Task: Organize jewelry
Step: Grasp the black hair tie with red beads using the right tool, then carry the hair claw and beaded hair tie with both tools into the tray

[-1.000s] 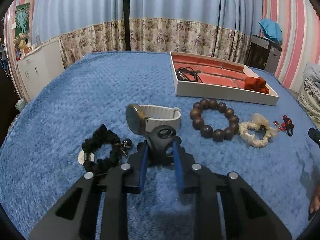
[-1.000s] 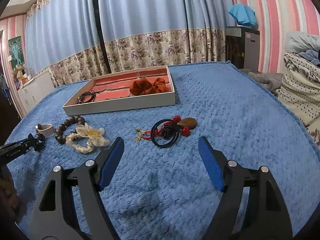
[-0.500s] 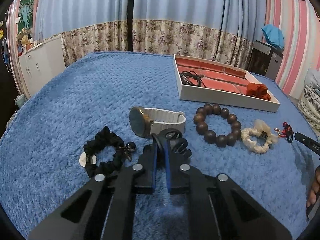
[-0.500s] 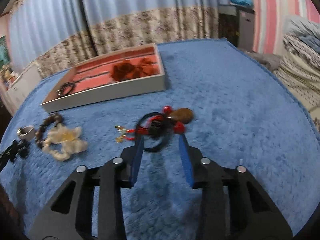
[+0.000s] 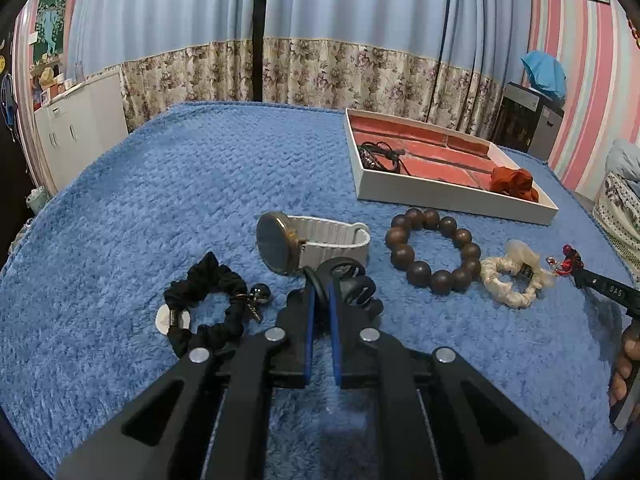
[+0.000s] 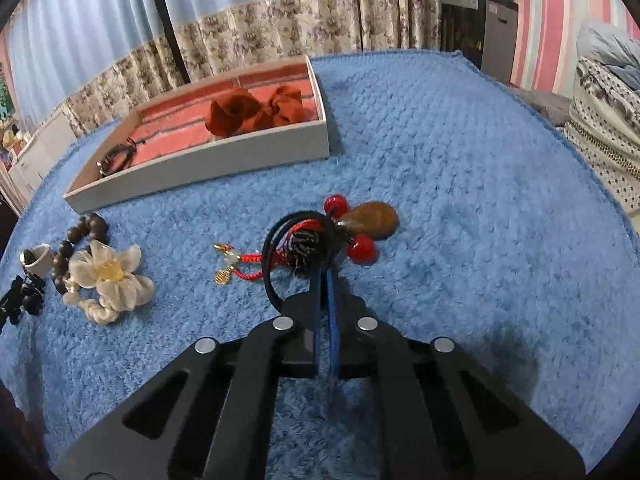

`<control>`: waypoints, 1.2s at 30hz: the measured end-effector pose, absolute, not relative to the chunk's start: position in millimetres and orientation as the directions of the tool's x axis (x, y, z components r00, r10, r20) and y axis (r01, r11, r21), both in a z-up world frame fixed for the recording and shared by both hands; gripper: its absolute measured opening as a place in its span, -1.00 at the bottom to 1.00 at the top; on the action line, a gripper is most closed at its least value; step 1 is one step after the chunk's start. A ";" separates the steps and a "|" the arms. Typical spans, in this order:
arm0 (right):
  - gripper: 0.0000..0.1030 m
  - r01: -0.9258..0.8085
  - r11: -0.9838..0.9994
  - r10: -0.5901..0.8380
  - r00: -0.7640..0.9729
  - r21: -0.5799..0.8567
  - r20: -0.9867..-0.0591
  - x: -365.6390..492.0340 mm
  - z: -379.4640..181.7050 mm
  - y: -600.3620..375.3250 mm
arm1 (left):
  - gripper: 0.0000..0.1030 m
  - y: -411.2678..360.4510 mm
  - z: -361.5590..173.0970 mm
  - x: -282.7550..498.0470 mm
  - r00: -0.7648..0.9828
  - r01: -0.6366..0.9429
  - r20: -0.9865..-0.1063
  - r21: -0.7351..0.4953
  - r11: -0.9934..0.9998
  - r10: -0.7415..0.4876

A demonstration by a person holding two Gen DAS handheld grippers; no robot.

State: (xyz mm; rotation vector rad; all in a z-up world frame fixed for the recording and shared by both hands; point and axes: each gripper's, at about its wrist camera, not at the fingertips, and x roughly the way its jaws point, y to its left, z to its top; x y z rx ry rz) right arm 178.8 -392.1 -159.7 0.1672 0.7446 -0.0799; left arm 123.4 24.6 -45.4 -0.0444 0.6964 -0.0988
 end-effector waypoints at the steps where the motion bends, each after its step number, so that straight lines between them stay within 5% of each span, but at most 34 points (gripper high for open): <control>1: -0.92 0.134 0.984 -0.019 0.744 0.122 -0.668 174.3 -156.7 -392.3 | -0.87 24.4 -45.2 123.2 0.763 0.075 -0.638 -0.076 0.994 -0.106; 36: -0.92 -0.009 0.997 0.042 0.913 0.082 -0.407 145.3 -37.8 -372.7 | -0.90 -11.5 59.7 139.3 0.871 0.156 -0.465 -0.050 0.986 -0.161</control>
